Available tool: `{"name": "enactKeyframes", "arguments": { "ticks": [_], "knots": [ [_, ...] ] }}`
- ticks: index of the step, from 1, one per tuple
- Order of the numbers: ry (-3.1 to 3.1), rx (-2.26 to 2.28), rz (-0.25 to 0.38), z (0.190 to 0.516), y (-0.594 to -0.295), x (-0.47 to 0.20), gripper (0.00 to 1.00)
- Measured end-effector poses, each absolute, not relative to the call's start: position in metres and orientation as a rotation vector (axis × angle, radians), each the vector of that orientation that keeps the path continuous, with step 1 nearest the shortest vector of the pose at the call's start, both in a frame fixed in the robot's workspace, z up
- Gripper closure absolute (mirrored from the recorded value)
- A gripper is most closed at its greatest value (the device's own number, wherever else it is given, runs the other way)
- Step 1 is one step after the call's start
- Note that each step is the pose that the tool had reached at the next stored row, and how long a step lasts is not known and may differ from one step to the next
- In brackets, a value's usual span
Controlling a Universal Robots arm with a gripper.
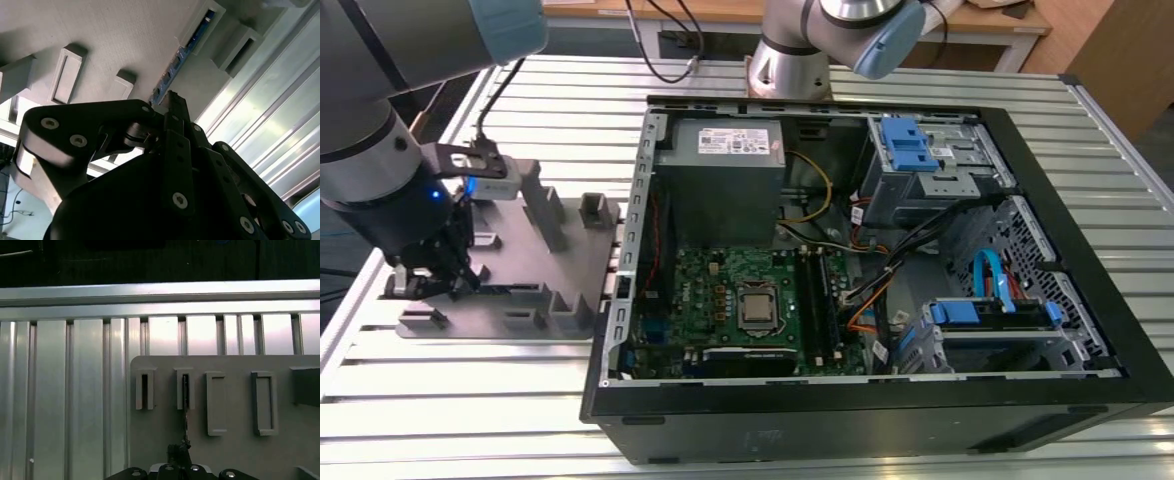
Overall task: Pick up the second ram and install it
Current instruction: 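Pick up the second ram and move it above second insertion slot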
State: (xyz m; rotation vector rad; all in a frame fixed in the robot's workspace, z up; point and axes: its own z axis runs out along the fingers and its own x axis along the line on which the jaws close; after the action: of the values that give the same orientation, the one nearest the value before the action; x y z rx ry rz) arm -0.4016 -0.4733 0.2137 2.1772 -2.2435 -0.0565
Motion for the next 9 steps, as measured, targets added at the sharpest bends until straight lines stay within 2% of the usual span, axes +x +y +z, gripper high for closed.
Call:
{"name": "enactKeyframes", "arguments": {
  "ticks": [9],
  "knots": [
    [-2.133,2.283,-0.055,0.2137,-0.4733,-0.4016,0.89]
  ]
}}
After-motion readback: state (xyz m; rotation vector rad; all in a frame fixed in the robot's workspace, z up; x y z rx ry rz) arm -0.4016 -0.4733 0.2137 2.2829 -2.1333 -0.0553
